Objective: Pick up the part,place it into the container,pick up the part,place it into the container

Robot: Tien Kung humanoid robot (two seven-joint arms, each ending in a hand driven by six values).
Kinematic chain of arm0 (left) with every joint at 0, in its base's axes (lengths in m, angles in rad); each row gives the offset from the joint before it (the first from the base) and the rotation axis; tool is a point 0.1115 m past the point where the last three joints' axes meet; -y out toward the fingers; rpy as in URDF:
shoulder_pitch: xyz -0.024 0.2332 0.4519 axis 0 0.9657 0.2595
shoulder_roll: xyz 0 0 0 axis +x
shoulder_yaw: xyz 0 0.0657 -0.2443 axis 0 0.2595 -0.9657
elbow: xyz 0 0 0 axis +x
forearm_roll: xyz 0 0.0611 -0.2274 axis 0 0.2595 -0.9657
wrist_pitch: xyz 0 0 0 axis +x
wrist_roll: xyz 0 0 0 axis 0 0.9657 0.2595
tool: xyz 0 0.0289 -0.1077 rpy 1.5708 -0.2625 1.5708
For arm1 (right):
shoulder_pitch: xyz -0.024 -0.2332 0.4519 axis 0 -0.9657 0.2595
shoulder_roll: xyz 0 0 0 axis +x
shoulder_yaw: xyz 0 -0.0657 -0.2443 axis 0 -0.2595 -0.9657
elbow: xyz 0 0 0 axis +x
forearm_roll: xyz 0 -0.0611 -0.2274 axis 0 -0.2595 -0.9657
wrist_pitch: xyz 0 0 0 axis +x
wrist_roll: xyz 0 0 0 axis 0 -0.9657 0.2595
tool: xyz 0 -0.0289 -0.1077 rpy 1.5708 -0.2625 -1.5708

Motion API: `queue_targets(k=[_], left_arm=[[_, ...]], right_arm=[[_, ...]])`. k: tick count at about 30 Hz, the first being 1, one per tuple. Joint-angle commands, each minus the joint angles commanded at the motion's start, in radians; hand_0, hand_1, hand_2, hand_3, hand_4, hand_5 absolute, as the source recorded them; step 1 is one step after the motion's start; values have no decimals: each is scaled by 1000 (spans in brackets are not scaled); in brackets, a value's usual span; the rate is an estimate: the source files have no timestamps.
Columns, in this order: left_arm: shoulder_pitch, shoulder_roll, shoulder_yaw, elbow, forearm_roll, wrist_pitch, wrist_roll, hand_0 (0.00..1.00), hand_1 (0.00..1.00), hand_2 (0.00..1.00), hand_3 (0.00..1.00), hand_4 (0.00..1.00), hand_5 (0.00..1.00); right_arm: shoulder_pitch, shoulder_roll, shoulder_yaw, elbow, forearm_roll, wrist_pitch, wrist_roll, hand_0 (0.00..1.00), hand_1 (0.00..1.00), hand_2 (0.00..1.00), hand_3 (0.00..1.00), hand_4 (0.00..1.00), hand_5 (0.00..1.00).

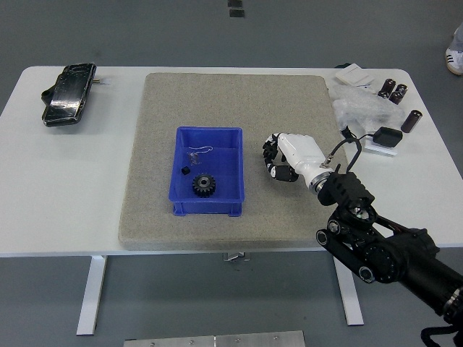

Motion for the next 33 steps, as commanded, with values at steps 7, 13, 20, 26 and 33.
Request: queue_targets(k=[7,13,20,26,33], left_arm=[[2,0,-21,0,24,0,25,655,579,579,606,719,250],[7,2,-40,0,37,2,44,654,579,580,608,733,267],[7,1,-37,0,32,2,44,654,579,581,612,740,279],[6,1,-38,0,33,3,43,654,579,581,612,740,280],[5,1,-36,0,34,1,39,654,579,580,613,741,282]], right_arm=[[-63,52,29,118,-10,-53,22,502,365,445,434,250,2],[-78,80,-60,140,92,-56,69,602,441,512,486,301,2],[-58,92,-123,124,75,0,54,934,897,872,797,663,324],[-50,95,-130,135,75,-17,63,996,950,930,871,759,373],[-50,96,-129,148,98,-49,80,982,941,913,861,782,392]])
